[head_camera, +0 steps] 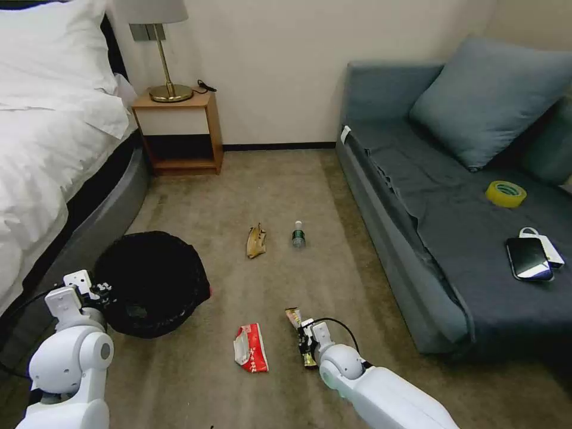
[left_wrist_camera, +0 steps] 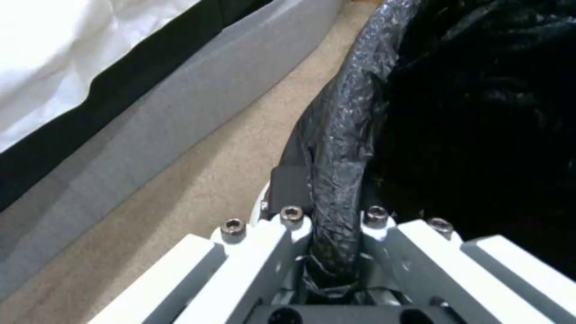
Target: Pick up the trash bin, then pick up the garbage on the floor and place it into the trash bin.
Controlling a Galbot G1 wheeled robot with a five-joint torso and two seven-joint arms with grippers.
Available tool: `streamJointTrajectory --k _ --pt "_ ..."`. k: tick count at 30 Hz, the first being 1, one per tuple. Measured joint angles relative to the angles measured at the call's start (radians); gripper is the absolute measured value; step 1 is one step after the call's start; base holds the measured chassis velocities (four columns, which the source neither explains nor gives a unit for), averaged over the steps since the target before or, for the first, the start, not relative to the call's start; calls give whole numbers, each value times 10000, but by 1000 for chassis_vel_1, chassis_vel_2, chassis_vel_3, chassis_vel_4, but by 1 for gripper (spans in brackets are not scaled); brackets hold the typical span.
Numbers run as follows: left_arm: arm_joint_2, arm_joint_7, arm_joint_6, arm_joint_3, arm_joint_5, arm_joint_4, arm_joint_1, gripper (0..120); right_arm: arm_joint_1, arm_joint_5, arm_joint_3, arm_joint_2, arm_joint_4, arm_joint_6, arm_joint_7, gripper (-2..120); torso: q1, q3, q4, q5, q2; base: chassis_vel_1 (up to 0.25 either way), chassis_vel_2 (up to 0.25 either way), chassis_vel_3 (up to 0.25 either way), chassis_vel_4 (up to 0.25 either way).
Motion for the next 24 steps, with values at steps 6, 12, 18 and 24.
streamJointTrajectory --k 6,12,18,24 --pt "-35 21 -1 19 66 0 52 3 -128 -108 78 -68 84 172 -54 0 0 0 0 1 -1 0 0 0 0" --pt "-53 27 -4 74 58 -5 72 3 154 388 372 -693 1341 242 115 0 0 0 0 2 0 0 0 0 0" --pt "-156 30 33 262 11 -68 132 3 1459 2106 474 -1291 4031 77 828 0 0 0 -1 -2 -1 0 0 0 0" --pt "-337 22 111 500 63 -125 228 3 2924 3543 -655 309 5396 512 2093 0 0 0 4 -2 0 0 0 0 0"
